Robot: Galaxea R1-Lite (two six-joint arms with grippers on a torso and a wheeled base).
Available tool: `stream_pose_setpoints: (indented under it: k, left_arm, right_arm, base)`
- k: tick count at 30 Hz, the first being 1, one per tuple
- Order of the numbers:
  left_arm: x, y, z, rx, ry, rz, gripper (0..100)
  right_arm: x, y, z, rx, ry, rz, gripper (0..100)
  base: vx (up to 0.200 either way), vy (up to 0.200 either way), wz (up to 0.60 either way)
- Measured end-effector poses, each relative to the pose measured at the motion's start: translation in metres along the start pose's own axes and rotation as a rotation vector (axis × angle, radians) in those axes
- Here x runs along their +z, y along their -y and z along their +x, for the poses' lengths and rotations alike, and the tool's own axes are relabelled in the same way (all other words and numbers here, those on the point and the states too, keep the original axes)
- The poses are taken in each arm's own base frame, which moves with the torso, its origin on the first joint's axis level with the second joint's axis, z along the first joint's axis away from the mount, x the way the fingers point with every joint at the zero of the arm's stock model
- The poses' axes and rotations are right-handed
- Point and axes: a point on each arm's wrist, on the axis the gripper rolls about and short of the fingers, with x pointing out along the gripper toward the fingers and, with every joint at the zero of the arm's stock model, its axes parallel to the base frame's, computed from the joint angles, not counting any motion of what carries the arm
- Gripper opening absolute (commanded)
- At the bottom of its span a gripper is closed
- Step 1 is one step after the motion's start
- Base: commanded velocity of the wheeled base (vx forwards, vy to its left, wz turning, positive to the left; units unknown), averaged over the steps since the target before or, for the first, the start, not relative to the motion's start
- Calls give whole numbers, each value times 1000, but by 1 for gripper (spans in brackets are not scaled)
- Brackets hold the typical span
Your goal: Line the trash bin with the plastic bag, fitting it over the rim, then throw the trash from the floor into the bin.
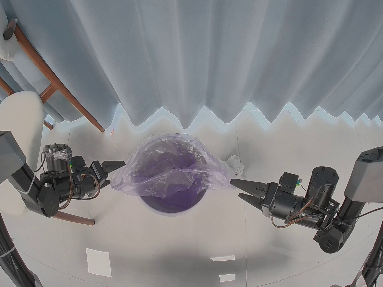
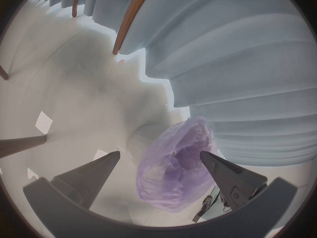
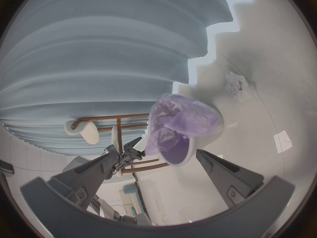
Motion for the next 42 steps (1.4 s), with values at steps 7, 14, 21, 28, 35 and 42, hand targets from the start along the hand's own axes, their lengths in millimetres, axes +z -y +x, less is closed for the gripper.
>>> stream_pose_setpoints:
  k: [7,14,21,28,35,42]
  left_arm:
    - [7,30,-35,-154,66,102,100]
    - [3,62,-81,-318,91,204,100]
    - [-6,84,-117,-437,102,296,100]
    - [-14,94,-134,-480,135,432,100]
    - [-25,102,-149,-522,153,517,100]
    - [-36,112,-165,-579,166,562,100]
  right_arm:
    - [-14,-23,-2,56,-54,-14,100]
    - [-27,-43,-6,50,-135,42,100]
    - [-24,-68,-3,-4,-179,196,100]
    - [-14,-89,7,-63,-161,251,100]
    - [1,-112,22,-72,-154,441,100]
    - [3,-105,54,-119,-198,484,100]
  base:
    - [0,0,0]
    - [0,0,0]
    - [0,0,0]
    - [0,0,0]
    - [0,0,0]
    - [0,0,0]
